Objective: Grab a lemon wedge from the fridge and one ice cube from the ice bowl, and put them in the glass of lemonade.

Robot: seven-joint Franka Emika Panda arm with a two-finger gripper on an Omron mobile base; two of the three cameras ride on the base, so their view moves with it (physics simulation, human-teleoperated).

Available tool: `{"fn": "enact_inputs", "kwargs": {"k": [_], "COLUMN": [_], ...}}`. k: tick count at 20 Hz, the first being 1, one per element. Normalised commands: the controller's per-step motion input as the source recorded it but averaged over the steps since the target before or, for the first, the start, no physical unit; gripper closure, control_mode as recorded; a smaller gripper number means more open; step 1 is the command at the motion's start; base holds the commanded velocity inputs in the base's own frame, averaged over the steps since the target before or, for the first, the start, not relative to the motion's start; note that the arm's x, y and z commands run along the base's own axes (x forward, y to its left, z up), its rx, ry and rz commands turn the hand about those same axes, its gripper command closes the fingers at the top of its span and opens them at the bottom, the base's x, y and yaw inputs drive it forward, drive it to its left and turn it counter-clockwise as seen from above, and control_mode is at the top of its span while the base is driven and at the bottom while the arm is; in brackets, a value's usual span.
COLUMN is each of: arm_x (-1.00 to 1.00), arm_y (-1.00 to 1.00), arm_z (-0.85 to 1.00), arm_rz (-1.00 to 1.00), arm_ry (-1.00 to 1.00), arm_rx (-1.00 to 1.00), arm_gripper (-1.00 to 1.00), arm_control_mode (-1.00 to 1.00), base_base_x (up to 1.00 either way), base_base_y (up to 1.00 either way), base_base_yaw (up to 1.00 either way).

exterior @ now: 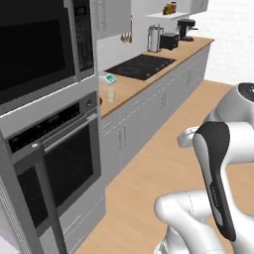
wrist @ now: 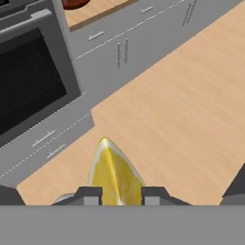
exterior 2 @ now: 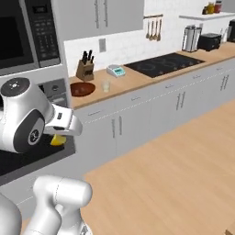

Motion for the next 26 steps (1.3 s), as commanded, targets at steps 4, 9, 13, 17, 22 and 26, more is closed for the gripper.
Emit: {"fn": "enact_inputs", "kwargs": {"k": [4, 9, 13, 17, 22, 26], "arm_x": [0.0, 0.0, 0.0, 0.0, 0.0, 0.0], "arm_y": [0.0, 0.0, 0.0, 0.0, 0.0, 0.0], "arm_z": [0.0, 0.0, 0.0, 0.0, 0.0, 0.0], "arm_rz": [0.0, 0.0, 0.0, 0.0, 0.0, 0.0], "arm_ry": [0.0, 0.0, 0.0, 0.0, 0.0, 0.0], "arm_rx": [0.0, 0.0, 0.0, 0.0, 0.0, 0.0], "arm_gripper": [1.0, 1.0, 1.0, 1.0, 1.0, 1.0], "arm_control_mode": [1.0, 1.0, 1.0, 1.0, 1.0, 1.0], "base_base_x": [1.0, 1.0, 1.0, 1.0, 1.0, 0.88], "base_base_y": [0.0, -0.1, -0.22, -0.35, -0.29, -0.06], "base_base_yaw": [-0.02, 0.0, 0.0, 0.06, 0.2, 0.4]}}
